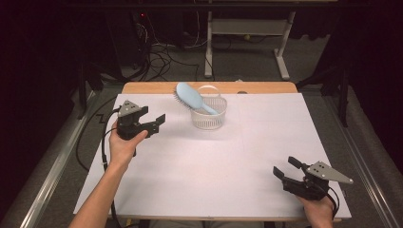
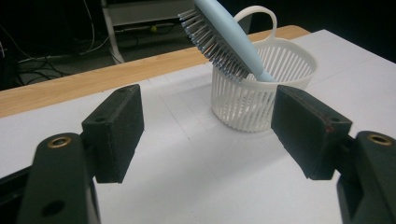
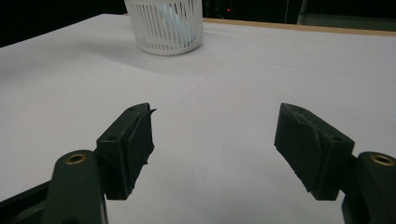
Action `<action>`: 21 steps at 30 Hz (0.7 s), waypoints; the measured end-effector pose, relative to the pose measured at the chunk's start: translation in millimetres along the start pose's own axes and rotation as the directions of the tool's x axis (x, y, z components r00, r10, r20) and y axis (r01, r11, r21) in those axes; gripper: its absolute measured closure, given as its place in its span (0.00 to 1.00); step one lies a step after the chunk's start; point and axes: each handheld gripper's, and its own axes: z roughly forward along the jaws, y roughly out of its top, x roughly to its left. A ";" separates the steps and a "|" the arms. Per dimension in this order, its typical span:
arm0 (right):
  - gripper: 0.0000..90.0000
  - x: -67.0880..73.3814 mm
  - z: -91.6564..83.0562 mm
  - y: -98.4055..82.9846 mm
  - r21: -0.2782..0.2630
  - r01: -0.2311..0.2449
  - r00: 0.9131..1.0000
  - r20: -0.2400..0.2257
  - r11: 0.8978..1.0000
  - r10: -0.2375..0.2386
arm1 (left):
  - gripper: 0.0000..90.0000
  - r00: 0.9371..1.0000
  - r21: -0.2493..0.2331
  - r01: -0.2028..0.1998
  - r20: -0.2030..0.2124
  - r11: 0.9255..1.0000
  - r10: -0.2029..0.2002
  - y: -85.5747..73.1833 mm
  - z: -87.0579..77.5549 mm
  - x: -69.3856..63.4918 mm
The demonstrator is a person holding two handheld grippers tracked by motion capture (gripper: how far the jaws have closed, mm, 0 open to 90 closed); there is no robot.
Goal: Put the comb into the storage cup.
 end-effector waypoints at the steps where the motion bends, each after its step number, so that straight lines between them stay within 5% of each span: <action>1: 0.32 0.0 0.0 0.0 0.000 0.000 1.000 0.000 1.000 0.000 | 0.30 1.000 -0.001 0.001 0.000 1.000 -0.001 -0.9 -0.5 0.0; 21: 0.32 0.2 -0.1 0.0 0.000 -0.001 1.000 0.000 1.000 0.001 | 0.30 1.000 -0.010 0.000 -0.001 1.000 0.000 -10.6 -8.3 -0.7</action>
